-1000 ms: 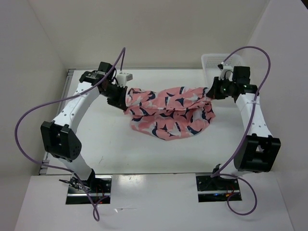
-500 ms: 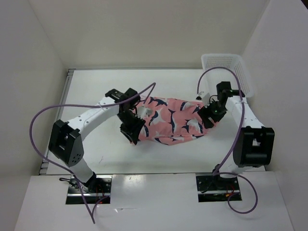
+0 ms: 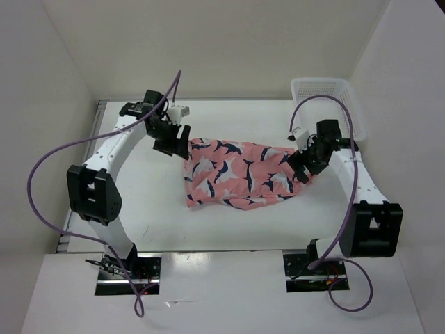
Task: Fold and stack the shorts
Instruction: Fold the shorts
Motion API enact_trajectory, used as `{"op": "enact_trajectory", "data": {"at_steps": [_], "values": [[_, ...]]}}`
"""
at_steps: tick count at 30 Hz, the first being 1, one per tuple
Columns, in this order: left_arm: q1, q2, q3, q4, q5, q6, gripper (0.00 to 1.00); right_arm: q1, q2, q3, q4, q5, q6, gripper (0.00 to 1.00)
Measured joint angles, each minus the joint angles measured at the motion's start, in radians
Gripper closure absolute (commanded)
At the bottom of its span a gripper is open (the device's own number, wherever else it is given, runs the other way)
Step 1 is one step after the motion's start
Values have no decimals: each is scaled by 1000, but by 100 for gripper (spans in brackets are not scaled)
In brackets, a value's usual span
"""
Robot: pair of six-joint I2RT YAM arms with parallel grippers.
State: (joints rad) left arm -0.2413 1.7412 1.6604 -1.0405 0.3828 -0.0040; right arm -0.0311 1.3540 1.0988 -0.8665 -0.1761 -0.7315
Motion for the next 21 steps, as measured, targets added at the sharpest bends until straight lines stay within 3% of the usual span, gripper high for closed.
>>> {"op": "enact_trajectory", "data": {"at_steps": [2,5,6,8,19,21], "values": [[13,39,-16,54,-26,0,11,0,39,-15,45,2,39,4],[-10,119,-38,109,-45,1,10,0,89,-53,113,16,82,5],[-14,146,-41,122,-49,0,2,0,102,-61,129,22,93,5],[-26,204,-41,142,-43,0,0,0,131,-67,164,34,114,5],[-78,377,-37,190,-21,0,0,10,276,-67,304,114,174,5],[-94,384,-37,193,-1,0,5,14,296,-68,314,118,177,7]]}}
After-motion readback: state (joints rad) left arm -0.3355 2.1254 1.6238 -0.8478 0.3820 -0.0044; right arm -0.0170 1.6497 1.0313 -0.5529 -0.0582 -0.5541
